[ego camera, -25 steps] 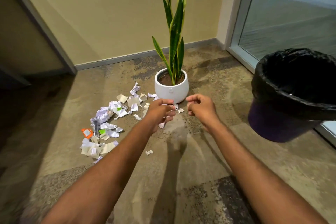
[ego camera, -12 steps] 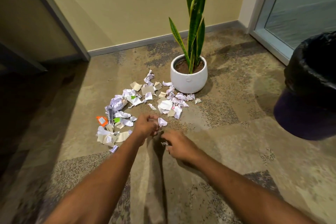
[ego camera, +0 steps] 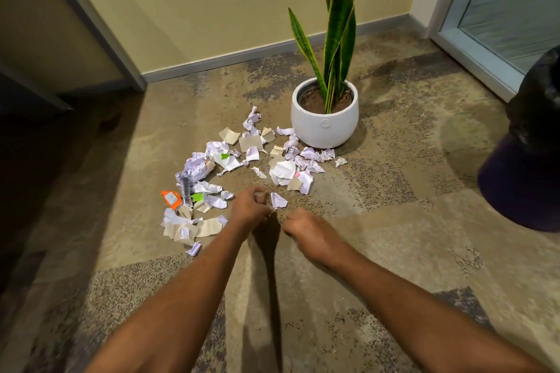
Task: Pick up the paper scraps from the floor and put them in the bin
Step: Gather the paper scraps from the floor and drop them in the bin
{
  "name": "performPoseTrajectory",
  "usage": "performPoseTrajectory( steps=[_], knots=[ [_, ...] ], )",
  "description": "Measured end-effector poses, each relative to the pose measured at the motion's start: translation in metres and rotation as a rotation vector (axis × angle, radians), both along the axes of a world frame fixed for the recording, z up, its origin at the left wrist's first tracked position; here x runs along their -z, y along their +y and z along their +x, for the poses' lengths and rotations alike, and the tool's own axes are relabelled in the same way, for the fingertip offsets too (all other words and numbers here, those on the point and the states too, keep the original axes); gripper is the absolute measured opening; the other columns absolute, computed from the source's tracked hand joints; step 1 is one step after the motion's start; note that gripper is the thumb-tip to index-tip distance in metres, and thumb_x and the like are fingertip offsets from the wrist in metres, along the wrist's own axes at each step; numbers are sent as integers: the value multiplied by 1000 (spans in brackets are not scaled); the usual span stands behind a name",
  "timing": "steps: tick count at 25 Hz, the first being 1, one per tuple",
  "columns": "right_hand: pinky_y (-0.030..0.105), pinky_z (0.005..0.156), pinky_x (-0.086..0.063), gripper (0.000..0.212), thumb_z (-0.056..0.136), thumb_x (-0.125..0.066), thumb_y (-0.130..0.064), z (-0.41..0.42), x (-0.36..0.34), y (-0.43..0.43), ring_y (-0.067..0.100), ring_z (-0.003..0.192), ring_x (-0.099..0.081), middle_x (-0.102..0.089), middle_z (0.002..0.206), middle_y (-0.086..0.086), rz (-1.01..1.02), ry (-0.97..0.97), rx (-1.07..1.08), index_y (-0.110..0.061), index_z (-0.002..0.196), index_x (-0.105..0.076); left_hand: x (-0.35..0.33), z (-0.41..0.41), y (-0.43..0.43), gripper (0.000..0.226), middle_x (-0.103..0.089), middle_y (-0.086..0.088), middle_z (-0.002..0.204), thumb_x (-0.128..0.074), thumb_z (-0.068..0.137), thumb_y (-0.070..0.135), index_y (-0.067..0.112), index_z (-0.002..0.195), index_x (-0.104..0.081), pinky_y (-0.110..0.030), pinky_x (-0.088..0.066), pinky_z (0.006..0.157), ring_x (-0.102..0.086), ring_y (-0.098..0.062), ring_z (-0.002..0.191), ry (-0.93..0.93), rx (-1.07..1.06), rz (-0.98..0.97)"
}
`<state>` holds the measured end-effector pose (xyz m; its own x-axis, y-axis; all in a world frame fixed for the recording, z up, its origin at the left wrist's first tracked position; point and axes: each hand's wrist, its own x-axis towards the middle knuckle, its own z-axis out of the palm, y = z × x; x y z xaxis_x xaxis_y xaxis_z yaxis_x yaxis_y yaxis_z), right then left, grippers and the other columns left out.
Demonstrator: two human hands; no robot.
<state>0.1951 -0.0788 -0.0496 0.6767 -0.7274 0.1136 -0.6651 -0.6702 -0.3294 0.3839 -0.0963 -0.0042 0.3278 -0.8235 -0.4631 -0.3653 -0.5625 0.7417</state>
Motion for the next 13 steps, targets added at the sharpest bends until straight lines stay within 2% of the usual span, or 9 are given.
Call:
performPoseTrajectory(
  steps=[2,4,6,8,10,13],
  knots=[
    [28,67,-61,23,98,-65,-3,-3,-2,-16,10,82,-66,-66,94,-9,186,-157,298,-25,96,-73,2,0,-9,90,-62,-12,126,-90,75,3,19,152,-47,-50,-60,92,-61,-27,110,-129,122,3],
    [31,64,-64,22,102,-65,-12,-8,-4,-38,7,78,-69,-69,99,-13,368,-340,578,-32,102,-74,8,-1,-19,114,-46,-15,154,-94,71,13,22,163,-29,-49,-50,105,-49,-34,135,-302,249,2],
    [33,63,-64,23,100,-67,-11,-15,-2,-59,9,81,-71,-69,104,-11,422,-452,749,-33,106,-71,12,-4,-27,122,-34,-15,161,-91,74,11,28,167,-14,-47,-47,109,-39,-37,145,-345,287,-24],
    [37,75,-66,36,91,-75,-1,-17,2,-75,15,98,-69,-63,115,-4,501,-504,796,-26,115,-68,18,-5,-37,117,-33,-13,161,-86,79,8,29,167,-12,-40,-45,105,-38,-36,145,-374,323,-83],
    [43,87,-65,62,78,-87,1,-14,6,-83,21,114,-63,-55,125,-1,603,-505,757,-23,131,-63,21,-5,-47,116,-30,-9,164,-85,79,7,25,168,-13,-34,-40,107,-35,-33,147,-399,361,-115],
    [49,88,-64,94,66,-97,-4,-6,10,-90,26,120,-58,-46,132,-4,631,-458,671,-30,144,-52,23,-7,-62,111,-33,-8,166,-86,78,7,24,167,-23,-37,-38,111,-33,-31,149,-409,422,-132]
  ],
)
